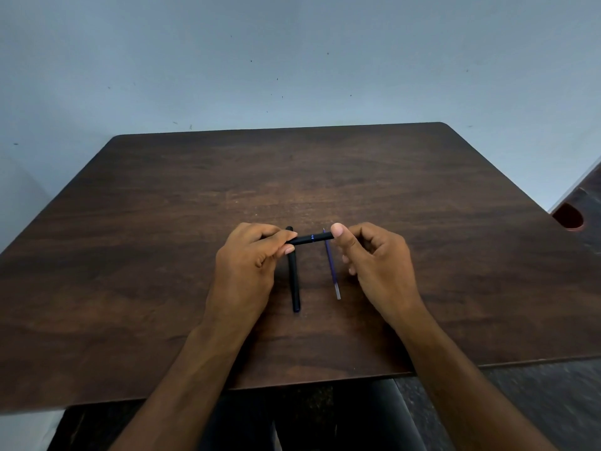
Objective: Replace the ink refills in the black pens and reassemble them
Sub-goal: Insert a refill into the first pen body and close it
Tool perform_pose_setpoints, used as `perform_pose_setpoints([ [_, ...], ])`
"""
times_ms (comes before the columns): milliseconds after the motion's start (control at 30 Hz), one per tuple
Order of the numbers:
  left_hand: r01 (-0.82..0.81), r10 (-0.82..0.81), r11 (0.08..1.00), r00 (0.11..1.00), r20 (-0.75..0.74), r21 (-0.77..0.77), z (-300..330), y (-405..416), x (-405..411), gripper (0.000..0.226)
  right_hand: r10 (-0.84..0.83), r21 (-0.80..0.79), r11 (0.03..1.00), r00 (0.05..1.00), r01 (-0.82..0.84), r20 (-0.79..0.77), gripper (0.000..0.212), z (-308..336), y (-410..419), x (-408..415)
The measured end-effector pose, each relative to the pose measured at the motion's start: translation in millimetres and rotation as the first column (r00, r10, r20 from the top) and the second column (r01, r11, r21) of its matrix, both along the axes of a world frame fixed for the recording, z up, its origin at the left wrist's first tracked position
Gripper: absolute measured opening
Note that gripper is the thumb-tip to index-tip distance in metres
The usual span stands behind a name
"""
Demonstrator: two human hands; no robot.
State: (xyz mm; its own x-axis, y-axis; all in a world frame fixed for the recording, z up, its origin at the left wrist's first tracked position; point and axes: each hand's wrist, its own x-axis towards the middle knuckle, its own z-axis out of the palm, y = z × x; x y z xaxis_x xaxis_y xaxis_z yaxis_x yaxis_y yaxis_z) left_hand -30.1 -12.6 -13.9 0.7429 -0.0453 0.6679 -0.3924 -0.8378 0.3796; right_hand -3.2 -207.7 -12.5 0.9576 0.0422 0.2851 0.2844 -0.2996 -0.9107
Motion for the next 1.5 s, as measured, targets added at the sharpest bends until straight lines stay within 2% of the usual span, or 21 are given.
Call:
perform_pose_setpoints([
  [100,-0.011,0.011,1.0,1.0,-0.016,0.016,0.3,0.3,0.3,0.021,0.069,0.093,0.993,0.997,-0.066,-0.029,0.023,0.2,-1.8,-0.1],
  [167,-0.014,0.014,1.0,1.0,-0.02,0.016,0.1,-0.4,0.7,0.021,0.084,0.075,0.994,0.996,-0.084,-0.005,0.024,-1.0,-3.4,-0.2],
  [367,-0.01,0.01,1.0,1.0,-0.007,-0.001,-3.1,-0.2,2.4,0.021,0.039,0.061,0.997,0.999,-0.04,0.024,0.008,-1.1,-1.0,-0.2],
  [500,-0.011,0.011,1.0,1.0,-0.009,0.018,-5.0,1.4,2.8,0.02,0.014,0.023,1.0,0.999,-0.015,0.038,0.011,-1.2,-1.0,-1.2],
  [633,-0.005,0.005,1.0,1.0,-0.008,0.01,-4.8,2.6,2.3,0.02,0.069,0.14,0.988,0.997,-0.071,0.016,0.023,-0.3,-3.1,-1.1],
  [833,-0.004,0.004,1.0,1.0,-0.019,0.01,-2.3,1.4,1.8,0.02,0.029,0.048,0.998,0.998,-0.032,0.055,0.013,-0.3,-2.1,0.4],
  [933,-0.003,0.004,1.0,1.0,-0.028,0.022,-1.4,0.9,1.3,0.02,-0.011,-0.007,1.0,0.998,0.011,0.055,0.022,-0.9,-1.5,0.4],
  [1067,0.005,-0.005,1.0,1.0,-0.002,0.008,-1.1,1.1,0.0,0.02,0.05,0.156,0.986,0.999,-0.052,0.015,0.032,-0.3,-2.8,0.5],
  [1167,0.005,-0.005,1.0,1.0,0.008,0.014,0.2,0.9,0.3,0.019,0.063,0.095,0.993,0.997,-0.068,0.054,0.026,-0.3,-3.8,0.9],
  [1500,-0.001,0.002,0.999,1.0,-0.019,0.034,3.1,0.1,-1.9,0.019,0.021,0.011,1.0,0.999,-0.022,0.048,0.016,-3.1,-1.0,1.6],
])
